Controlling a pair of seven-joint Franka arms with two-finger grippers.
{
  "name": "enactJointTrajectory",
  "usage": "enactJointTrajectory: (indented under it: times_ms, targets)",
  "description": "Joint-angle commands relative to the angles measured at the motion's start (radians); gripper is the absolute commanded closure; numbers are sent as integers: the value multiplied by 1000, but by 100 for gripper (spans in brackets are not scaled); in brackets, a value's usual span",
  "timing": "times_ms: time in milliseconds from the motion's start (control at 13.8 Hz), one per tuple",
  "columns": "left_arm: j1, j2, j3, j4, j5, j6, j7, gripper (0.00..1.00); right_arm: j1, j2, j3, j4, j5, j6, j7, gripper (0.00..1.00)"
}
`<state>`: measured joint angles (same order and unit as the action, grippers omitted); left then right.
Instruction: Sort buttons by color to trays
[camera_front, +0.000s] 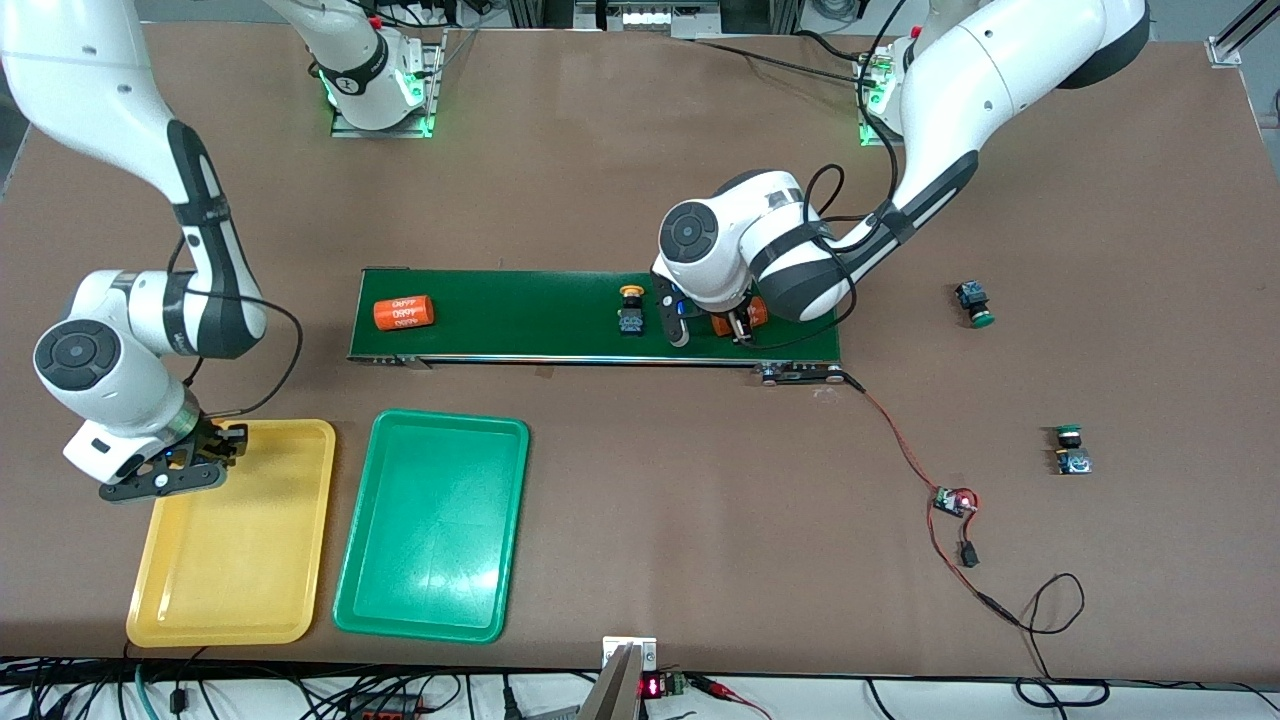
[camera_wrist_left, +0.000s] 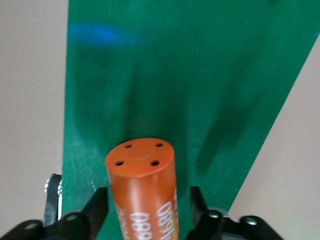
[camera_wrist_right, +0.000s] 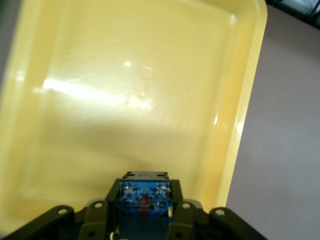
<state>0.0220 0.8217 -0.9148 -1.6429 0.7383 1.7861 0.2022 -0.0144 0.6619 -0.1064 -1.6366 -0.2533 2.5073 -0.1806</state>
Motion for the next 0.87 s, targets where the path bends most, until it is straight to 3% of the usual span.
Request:
enactJointTrajectory:
  times_ms: [0,291,509,654,727,800]
  targets:
    - [1,-39,-2,29,1,-49,19,0,-36,60,8,26,-11,114,-53,99]
    - [56,-41,-27,145,-2,-261,16,0,-38,111,8,38,-11,186,-53,99]
    - [100,-44,28,153,16,-280,-109,0,-50,139,8,60,-12,199,-53,95]
    - [171,-47,30,159,15,-298,-307,0,-50,139,8,60,-11,199,-53,67]
    - [205,-45,30,181,18,-312,-382,0,-52,139,8,60,-12,199,-53,64]
    - [235,-44,31,196,12,-320,-430,0,-52,140,8,60,-12,199,-53,51]
